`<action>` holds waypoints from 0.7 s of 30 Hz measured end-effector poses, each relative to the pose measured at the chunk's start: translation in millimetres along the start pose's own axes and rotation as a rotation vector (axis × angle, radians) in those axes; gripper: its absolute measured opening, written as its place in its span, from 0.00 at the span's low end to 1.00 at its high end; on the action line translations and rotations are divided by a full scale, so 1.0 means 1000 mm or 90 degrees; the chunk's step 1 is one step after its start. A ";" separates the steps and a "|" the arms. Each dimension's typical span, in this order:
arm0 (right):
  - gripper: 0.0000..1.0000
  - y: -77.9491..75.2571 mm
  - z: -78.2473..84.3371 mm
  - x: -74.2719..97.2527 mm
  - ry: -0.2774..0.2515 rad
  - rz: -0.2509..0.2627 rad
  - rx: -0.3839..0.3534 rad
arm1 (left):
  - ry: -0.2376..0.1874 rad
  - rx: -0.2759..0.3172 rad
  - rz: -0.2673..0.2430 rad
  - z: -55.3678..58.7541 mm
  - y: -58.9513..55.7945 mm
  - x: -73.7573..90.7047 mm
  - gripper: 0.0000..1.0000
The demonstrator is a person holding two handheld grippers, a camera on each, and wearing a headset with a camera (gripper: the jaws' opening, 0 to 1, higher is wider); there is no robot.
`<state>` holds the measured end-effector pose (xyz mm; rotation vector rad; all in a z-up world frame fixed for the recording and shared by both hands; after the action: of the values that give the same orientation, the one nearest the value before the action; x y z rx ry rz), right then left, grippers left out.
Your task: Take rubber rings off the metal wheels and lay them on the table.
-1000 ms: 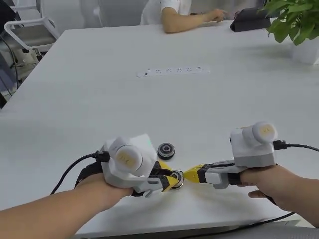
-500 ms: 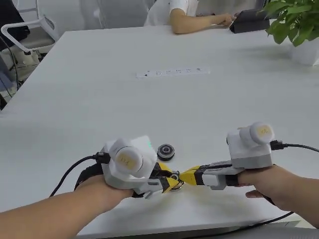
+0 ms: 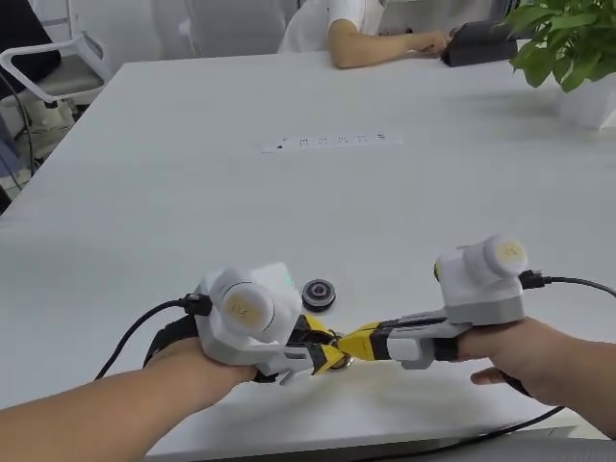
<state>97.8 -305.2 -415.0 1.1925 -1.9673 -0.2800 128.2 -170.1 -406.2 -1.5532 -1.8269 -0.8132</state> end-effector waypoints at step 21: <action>0.00 -0.004 0.000 0.005 0.017 0.041 0.028 | 0.028 -0.031 0.010 -0.006 -0.001 0.008 0.12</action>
<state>99.3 -311.7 -415.1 1.1525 -1.9937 -0.1874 126.6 -170.2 -396.2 -1.5651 -1.7738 -0.8832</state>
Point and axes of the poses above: the centre of the closed fingertips' face, and the gripper's own axes: x roughly backward along the fingers, y roughly to its left, z roughly out of its underside, the point moved 9 cm from there along x, roughly backward along the fingers, and after that the axes turned 12 degrees about y, right-handed, at the moved point
